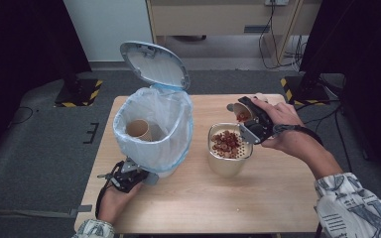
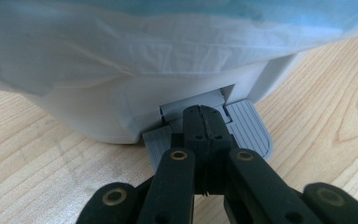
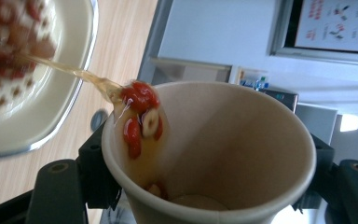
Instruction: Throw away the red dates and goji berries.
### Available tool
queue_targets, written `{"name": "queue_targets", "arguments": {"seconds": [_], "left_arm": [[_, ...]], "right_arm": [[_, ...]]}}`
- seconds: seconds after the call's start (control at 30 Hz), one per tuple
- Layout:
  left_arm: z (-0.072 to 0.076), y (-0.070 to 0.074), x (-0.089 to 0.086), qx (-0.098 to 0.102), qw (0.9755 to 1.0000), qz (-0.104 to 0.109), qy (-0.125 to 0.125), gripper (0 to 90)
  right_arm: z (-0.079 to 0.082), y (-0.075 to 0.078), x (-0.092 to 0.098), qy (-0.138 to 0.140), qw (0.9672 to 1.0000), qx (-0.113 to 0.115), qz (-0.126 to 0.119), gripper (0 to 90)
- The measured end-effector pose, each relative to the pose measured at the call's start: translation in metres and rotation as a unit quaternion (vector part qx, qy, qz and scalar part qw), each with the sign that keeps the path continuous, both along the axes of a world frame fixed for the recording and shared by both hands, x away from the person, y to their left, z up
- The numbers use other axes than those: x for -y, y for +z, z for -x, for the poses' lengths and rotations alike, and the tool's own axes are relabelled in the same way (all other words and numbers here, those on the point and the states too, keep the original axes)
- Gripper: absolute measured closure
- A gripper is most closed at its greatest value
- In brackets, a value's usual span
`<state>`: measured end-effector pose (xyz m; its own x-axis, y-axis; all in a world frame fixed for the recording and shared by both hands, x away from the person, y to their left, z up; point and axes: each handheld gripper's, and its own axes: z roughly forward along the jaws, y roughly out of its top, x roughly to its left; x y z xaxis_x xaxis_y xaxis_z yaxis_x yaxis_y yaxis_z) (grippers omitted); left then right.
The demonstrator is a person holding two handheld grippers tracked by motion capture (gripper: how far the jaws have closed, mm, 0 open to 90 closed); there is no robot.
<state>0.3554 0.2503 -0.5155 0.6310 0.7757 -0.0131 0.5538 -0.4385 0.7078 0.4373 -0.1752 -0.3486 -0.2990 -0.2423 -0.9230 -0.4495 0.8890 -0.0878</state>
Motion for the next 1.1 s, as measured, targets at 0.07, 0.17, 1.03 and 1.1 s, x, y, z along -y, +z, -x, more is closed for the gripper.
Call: {"name": "queue_targets", "arguments": {"seconds": [0.07, 0.17, 1.03, 1.1], "left_arm": [[0.000, 0.000, 0.000, -0.001, 1.0000, 0.000, 0.000, 90.0], [0.000, 0.000, 0.000, -0.001, 1.0000, 0.000, 0.000, 90.0], [0.000, 0.000, 0.000, 0.000, 1.0000, 0.000, 0.000, 90.0], [0.000, 0.000, 0.000, 0.000, 1.0000, 0.000, 0.000, 90.0]], "right_arm": [[-0.001, -0.003, 0.002, -0.003, 0.9999, 0.003, 0.012, 28.0], [0.000, -0.003, 0.001, -0.001, 0.9999, 0.004, 0.013, 28.0], [0.003, 0.005, -0.010, 0.010, 0.9995, 0.021, 0.022, 27.9], [0.003, 0.005, -0.010, 0.010, 0.9994, 0.024, 0.022, 27.9]]}}
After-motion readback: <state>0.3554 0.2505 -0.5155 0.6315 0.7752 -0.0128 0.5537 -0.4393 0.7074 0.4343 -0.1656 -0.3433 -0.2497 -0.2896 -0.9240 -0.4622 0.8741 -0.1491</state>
